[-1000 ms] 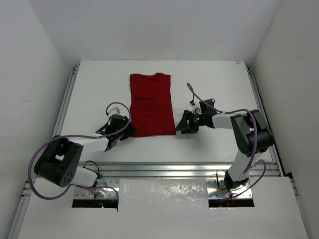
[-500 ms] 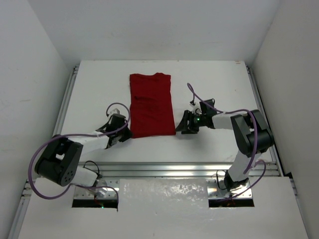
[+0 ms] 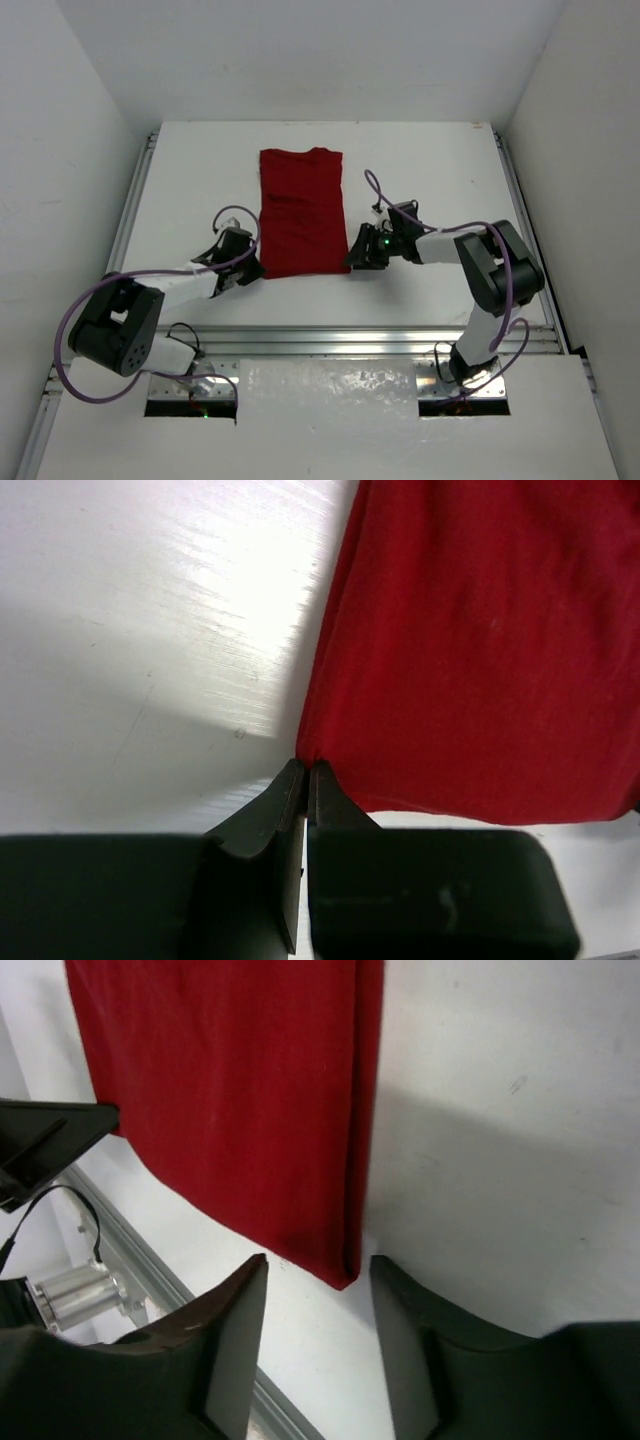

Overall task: Fold and stack the t-shirts
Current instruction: Grab one side of the 2/3 rectangular tshirt with both arms

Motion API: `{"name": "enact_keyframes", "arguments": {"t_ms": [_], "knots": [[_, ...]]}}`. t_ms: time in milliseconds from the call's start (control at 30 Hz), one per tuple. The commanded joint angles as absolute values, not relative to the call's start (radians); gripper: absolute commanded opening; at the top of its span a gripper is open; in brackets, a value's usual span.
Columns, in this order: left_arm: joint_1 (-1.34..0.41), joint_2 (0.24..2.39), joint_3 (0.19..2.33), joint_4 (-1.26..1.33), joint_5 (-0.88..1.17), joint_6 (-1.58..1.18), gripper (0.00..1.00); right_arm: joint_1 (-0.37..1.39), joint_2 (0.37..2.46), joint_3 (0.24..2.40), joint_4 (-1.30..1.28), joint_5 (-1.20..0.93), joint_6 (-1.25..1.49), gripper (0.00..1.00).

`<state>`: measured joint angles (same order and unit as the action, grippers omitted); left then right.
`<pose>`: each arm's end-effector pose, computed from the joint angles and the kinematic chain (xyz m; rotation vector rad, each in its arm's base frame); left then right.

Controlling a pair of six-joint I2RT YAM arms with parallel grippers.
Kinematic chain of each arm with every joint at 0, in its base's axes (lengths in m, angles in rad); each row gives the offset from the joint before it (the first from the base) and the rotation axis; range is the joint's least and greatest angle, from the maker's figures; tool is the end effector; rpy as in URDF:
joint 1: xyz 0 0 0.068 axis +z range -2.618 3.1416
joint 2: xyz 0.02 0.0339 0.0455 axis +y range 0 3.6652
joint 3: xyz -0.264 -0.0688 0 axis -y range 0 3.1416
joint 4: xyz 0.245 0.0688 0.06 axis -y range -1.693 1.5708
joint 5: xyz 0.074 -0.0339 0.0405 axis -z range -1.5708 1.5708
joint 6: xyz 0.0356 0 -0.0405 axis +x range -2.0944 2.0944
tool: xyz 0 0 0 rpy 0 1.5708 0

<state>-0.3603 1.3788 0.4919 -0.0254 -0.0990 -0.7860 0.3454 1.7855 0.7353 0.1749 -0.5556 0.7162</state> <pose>0.2239 -0.0806 0.1341 -0.5724 2.4472 -0.3610 0.2919 0.1250 0.1087 0.2147 2.5994 1.1141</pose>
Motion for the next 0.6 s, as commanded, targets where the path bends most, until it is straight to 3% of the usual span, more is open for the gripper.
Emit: {"name": "enact_keyframes", "arguments": {"t_ms": [0, 100, 267, 367, 400, 567], "knots": [[-0.354, 1.387, 0.495, 0.028, -0.060, -0.770, 0.00, 0.374, 1.821, 0.710, 0.161, -0.468, 0.768, 0.47], [-0.354, 1.387, 0.494, 0.044, -0.048, -0.767, 0.00, 0.377, 1.828, 0.677, 0.196, -0.483, 0.807, 0.32], [-0.354, 1.384, 0.491, 0.058, -0.026, -0.752, 0.00, 0.379, 1.836, 0.660, 0.233, -0.479, 0.836, 0.27], [-0.354, 1.382, 0.486, 0.074, -0.008, -0.746, 0.00, 0.379, 1.853, 0.670, 0.270, -0.500, 0.851, 0.13], [-0.354, 1.382, 0.486, 0.075, -0.005, -0.744, 0.00, 0.379, 1.853, 0.678, 0.267, -0.502, 0.854, 0.00], [-0.354, 1.329, 0.486, 0.040, 0.020, -0.730, 0.00, 0.379, 1.752, 0.598, 0.305, -0.479, 0.887, 0.00]]}}
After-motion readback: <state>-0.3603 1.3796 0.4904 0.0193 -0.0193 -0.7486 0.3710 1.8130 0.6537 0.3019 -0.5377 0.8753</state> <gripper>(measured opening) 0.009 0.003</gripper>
